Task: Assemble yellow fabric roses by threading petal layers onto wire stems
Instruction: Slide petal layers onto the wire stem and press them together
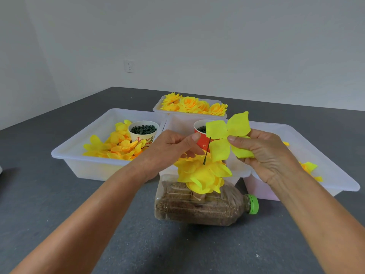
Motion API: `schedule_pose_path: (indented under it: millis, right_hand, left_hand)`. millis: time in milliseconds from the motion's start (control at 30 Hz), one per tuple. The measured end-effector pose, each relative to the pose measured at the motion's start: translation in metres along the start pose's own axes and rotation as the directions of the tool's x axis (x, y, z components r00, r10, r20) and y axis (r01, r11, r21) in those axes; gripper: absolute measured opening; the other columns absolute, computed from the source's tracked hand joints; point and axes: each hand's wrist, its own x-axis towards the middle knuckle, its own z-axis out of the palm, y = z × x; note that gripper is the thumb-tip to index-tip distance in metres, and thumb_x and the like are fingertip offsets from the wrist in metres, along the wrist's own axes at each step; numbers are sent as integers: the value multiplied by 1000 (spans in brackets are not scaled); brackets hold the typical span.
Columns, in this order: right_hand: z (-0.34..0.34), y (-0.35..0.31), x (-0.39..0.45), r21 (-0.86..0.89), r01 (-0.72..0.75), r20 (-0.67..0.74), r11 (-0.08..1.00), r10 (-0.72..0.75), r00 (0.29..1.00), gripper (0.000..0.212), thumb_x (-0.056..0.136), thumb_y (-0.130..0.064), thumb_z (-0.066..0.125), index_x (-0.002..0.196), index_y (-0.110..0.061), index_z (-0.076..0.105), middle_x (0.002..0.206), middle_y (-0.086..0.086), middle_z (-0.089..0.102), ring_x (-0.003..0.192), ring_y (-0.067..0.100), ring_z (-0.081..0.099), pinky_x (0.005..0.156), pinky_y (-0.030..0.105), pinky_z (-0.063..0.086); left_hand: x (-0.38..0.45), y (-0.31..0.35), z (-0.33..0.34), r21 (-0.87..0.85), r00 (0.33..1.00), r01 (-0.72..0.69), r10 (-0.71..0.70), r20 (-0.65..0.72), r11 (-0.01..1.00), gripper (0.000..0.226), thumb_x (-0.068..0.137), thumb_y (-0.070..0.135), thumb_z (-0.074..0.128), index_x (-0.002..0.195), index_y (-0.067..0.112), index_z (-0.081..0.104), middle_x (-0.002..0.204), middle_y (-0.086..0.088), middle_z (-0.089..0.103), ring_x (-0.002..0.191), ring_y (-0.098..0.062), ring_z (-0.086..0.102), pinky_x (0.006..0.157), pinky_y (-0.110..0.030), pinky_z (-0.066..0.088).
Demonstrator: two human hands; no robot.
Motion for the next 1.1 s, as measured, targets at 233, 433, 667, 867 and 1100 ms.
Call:
schedule_pose_path:
  millis: [233,433,667,867,1100]
  right_hand:
    - [-4,1,-2,53,-39,-12,998,40,999,15,75,-3,70,85,-13,66,65,-5,71,56,6,66,47,20,48]
    - [-6,2,-1,50,-20,-53,999,23,998,11,81,-6,67,82,-17,66,68,-6,71,61,6,67,55,24,48]
    - [-5,3,-1,70,-24,-73,997,29,997,11,81,-5,67,82,-15,66,75,-2,70,62,9,66,58,27,48]
    - [-2,2,-2,64,-31,-75,997,36,997,14,78,-1,68,81,-15,66,71,-3,70,63,10,66,57,26,48]
    - [1,0,-4,15,19,-52,1000,-18,998,17,73,-2,72,82,-16,67,65,-7,71,58,4,66,55,22,48]
  left_hand:
    - [-4,-5,5,65,999,-40,40,-10,997,11,83,21,67,84,13,74,90,-12,71,82,-16,61,81,-40,50]
    - [-4,-10,0,-2,996,-36,36,-80,999,8,85,12,65,83,11,73,90,-21,70,87,-31,63,89,-44,49]
    - [-6,-10,1,-25,998,-40,39,-46,999,12,79,7,70,79,18,73,79,9,72,85,-6,66,79,-18,52]
    - [-5,-2,13,33,1000,-24,24,-5,999,7,72,13,78,76,16,74,88,-4,70,90,-30,62,86,-46,48]
    - [-6,-6,20,-1,999,10,-10,-46,1000,6,72,9,78,76,11,74,91,-13,71,94,-34,64,88,-52,50]
